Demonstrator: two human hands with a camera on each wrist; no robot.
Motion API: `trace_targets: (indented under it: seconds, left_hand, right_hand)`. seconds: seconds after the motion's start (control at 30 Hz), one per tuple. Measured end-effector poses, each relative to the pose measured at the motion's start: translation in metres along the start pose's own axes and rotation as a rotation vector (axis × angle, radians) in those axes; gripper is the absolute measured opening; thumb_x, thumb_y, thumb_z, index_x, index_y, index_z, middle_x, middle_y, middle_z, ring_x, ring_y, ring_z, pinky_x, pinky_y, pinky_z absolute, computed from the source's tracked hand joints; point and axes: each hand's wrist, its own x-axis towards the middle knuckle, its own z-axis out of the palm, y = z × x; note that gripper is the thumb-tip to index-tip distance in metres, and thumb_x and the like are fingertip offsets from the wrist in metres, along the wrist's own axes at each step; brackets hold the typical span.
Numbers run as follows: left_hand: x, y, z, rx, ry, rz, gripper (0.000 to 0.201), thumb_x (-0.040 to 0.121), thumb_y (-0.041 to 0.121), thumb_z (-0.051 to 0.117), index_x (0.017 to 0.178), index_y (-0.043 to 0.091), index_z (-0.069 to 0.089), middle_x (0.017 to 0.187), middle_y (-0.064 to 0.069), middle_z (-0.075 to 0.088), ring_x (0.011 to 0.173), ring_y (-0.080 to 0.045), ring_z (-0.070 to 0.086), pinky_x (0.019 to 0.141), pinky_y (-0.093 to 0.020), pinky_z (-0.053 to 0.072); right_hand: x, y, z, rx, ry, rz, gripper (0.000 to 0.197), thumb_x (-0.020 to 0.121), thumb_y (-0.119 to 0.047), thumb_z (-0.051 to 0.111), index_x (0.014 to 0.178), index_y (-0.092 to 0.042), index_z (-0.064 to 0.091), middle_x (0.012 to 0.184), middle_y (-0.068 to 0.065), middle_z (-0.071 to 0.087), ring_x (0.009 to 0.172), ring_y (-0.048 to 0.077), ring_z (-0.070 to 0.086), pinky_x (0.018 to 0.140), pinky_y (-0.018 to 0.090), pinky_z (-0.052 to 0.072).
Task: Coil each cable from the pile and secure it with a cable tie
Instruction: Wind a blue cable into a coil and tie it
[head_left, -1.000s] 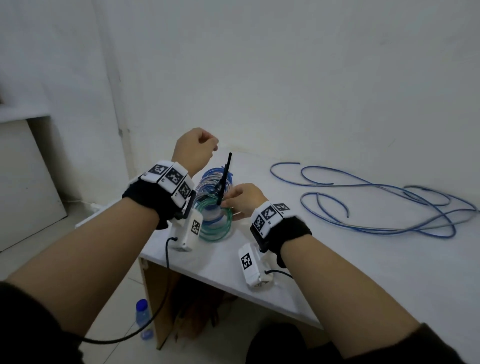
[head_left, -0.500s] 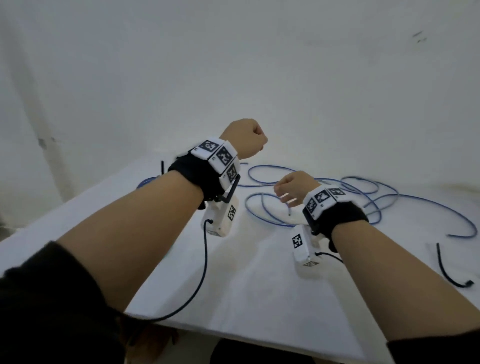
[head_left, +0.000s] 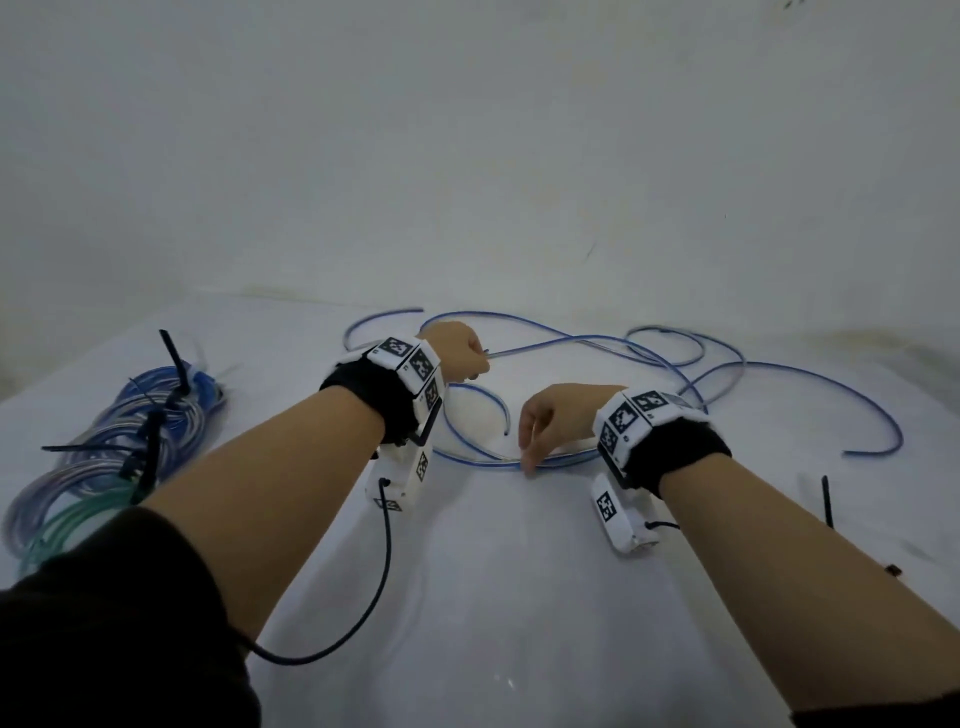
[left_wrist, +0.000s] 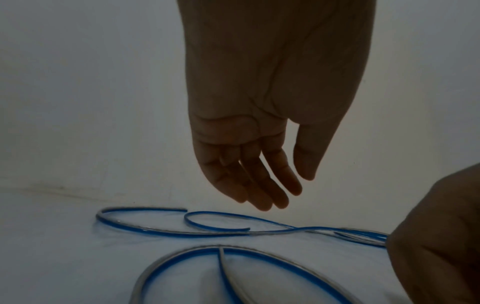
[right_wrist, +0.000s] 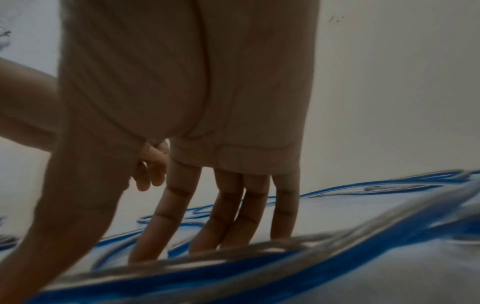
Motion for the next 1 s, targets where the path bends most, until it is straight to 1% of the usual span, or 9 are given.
trace_targets:
  seconds: [0.1,0.2,0.33,0.47,0.6,0.7,0.8,0.9,1.0]
  left_hand:
    - [0.006,-0.006,0.004,-0.022,-0.078,-0.005,0.02,0.09,0.022,0.056,0.084,0.006,0.066,0.087,-0.01,0.071,0.071,-0.016,0.06,0.066,-0.02,0.049]
    - [0.003,-0.011,0.008,-0.078,-0.149,-0.024,0.026,0.096,0.028,0.048,0.087,0.008,0.062,0.077,0.001,0.062,0.063,-0.006,0.055,0.044,-0.003,0.039]
    - [-0.004,-0.019,0.004,-0.143,-0.185,-0.001,0.056,0.101,0.039,0.026,0.097,0.003,0.068,0.082,-0.001,0.063,0.074,-0.011,0.056,0.068,-0.009,0.039]
    - [-0.01,-0.026,-0.008,-0.196,-0.052,0.042,0.042,0.101,0.034,0.028,0.11,0.009,0.06,0.108,-0.008,0.065,0.104,-0.02,0.055,0.095,-0.028,0.036]
    - [-0.012,-0.04,-0.022,-0.185,0.148,0.021,0.025,0.098,0.015,0.041,0.115,0.006,0.056,0.117,-0.012,0.059,0.107,-0.027,0.055,0.082,-0.03,0.041]
    - [-0.018,-0.045,-0.032,-0.29,0.186,0.042,0.02,0.097,0.011,0.042,0.089,0.005,0.059,0.094,-0.012,0.064,0.087,-0.027,0.062,0.083,-0.031,0.049]
    - [-0.03,-0.041,-0.038,-0.493,0.216,0.071,0.022,0.1,0.011,0.035,0.084,0.008,0.051,0.079,-0.005,0.056,0.065,-0.018,0.061,0.048,-0.012,0.044]
    - [-0.038,-0.04,-0.043,-0.559,0.297,0.118,0.023,0.1,0.017,0.035,0.085,0.012,0.051,0.073,-0.004,0.056,0.055,-0.017,0.056,0.048,-0.02,0.047]
    - [-0.044,-0.037,-0.048,-0.502,0.398,0.215,0.021,0.099,0.021,0.039,0.087,0.015,0.055,0.064,0.001,0.051,0.053,-0.012,0.046,0.051,-0.02,0.042]
  right_hand:
    - [0.009,-0.002,0.004,-0.05,-0.004,-0.07,0.016,0.066,-0.031,0.082,0.07,-0.026,0.067,0.069,-0.016,0.059,0.074,0.009,0.055,0.075,0.029,0.048]
    - [0.015,0.002,0.003,-0.004,0.095,-0.151,0.014,0.077,-0.022,0.073,0.068,-0.022,0.062,0.071,-0.006,0.061,0.071,0.013,0.056,0.072,0.031,0.048]
    - [0.013,0.007,-0.007,0.288,0.34,-0.185,0.011,0.087,-0.014,0.062,0.077,-0.015,0.058,0.069,0.001,0.062,0.065,0.014,0.059,0.067,0.022,0.045]
    - [0.011,0.004,-0.014,0.461,0.569,-0.218,0.01,0.093,-0.01,0.053,0.084,-0.011,0.053,0.07,0.0,0.057,0.07,0.017,0.055,0.072,0.025,0.043]
    - [0.01,-0.008,-0.027,0.622,0.847,-0.244,0.018,0.096,-0.009,0.047,0.08,-0.017,0.048,0.071,-0.004,0.054,0.068,0.009,0.051,0.071,0.017,0.041]
    - [0.008,-0.021,-0.037,0.689,0.993,-0.218,0.007,0.097,-0.009,0.045,0.091,-0.009,0.049,0.074,-0.003,0.055,0.07,0.008,0.052,0.067,0.013,0.04]
    - [0.01,-0.031,-0.041,0.466,1.065,-0.128,0.02,0.096,-0.02,0.049,0.114,-0.013,0.052,0.11,0.008,0.058,0.104,0.023,0.052,0.093,0.036,0.039]
    - [0.009,-0.047,-0.04,0.069,1.014,-0.079,0.06,0.094,-0.032,0.053,0.146,-0.024,0.026,0.15,0.007,0.027,0.136,0.027,0.024,0.111,0.045,0.02]
    - [0.013,-0.07,-0.035,-0.101,1.011,-0.183,0.053,0.096,-0.033,0.048,0.145,-0.031,0.029,0.15,0.002,0.03,0.14,0.025,0.021,0.114,0.049,0.011]
